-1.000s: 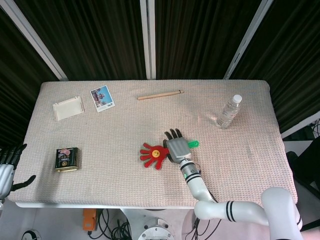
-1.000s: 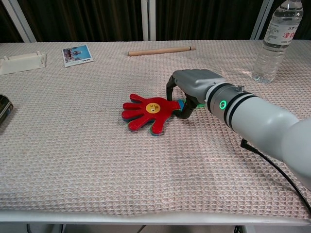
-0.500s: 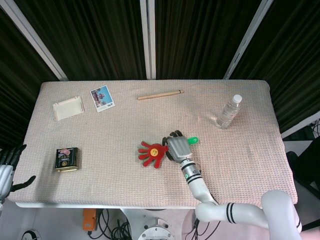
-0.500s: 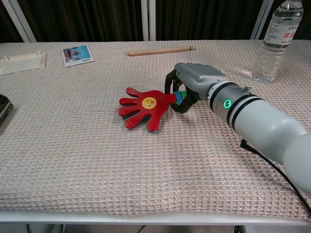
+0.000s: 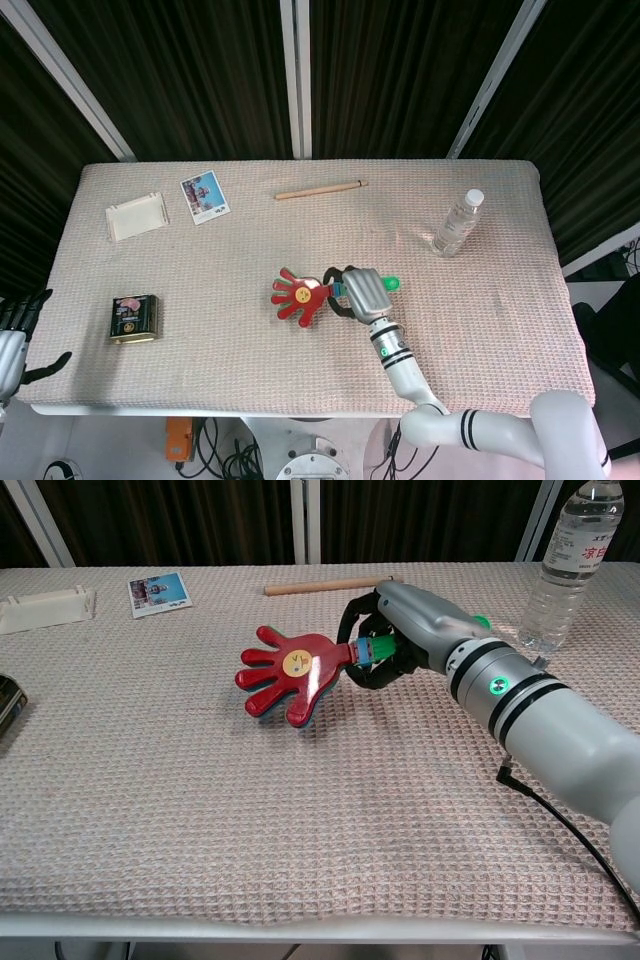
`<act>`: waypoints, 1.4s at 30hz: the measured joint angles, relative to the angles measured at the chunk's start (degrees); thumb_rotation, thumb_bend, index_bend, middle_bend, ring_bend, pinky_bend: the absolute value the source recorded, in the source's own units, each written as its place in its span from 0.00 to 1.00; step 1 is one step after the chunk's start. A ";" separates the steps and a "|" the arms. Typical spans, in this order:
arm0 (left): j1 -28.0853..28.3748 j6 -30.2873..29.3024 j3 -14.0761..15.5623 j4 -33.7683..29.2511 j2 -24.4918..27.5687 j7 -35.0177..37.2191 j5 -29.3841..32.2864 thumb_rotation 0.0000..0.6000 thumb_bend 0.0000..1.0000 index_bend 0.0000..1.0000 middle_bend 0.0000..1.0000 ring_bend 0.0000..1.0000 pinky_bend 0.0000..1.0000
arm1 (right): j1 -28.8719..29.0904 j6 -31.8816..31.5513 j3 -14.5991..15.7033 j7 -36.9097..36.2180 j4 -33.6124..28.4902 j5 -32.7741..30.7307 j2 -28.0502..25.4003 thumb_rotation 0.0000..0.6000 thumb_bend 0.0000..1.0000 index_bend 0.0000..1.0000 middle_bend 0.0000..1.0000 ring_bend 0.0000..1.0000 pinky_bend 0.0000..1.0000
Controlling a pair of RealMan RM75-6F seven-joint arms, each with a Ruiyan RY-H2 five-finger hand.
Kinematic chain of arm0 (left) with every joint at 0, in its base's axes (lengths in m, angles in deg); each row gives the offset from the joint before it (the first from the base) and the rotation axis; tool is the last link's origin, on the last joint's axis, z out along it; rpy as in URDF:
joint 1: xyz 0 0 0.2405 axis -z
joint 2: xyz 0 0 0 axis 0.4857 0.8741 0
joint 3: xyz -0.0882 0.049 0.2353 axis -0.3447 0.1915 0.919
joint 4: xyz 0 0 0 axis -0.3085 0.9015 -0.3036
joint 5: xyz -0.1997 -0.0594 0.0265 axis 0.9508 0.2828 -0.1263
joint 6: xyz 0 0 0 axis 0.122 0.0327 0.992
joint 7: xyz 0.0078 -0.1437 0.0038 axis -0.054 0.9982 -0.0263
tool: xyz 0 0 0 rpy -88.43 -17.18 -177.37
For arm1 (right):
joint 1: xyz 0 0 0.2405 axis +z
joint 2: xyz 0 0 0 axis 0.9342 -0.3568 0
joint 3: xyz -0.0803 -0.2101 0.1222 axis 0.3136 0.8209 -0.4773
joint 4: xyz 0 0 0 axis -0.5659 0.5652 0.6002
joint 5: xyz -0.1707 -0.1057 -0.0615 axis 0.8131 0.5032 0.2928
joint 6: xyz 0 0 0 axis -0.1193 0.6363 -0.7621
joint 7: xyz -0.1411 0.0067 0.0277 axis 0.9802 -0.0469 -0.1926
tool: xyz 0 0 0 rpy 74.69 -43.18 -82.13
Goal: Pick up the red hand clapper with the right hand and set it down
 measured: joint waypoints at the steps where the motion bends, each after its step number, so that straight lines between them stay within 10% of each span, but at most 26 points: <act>1: 0.02 0.03 -0.01 -0.08 0.02 -0.05 0.00 1.00 0.18 0.04 0.00 0.00 0.01 | -0.20 -0.08 -0.06 -0.70 0.22 0.45 0.01 1.00 0.49 0.91 0.65 0.63 0.83; 26: 0.67 0.21 -0.70 -1.22 0.53 -1.34 0.02 1.00 0.18 0.04 0.00 0.00 0.01 | -4.83 -1.69 -6.18 -22.52 -7.41 5.60 -6.42 1.00 0.52 0.91 0.80 0.90 0.96; 42: 0.72 0.33 -0.77 -0.68 0.38 -0.81 0.18 1.00 0.18 0.04 0.00 0.00 0.01 | -9.35 14.34 -14.59 -79.14 -22.18 7.00 -22.26 1.00 0.47 0.90 0.79 0.90 0.96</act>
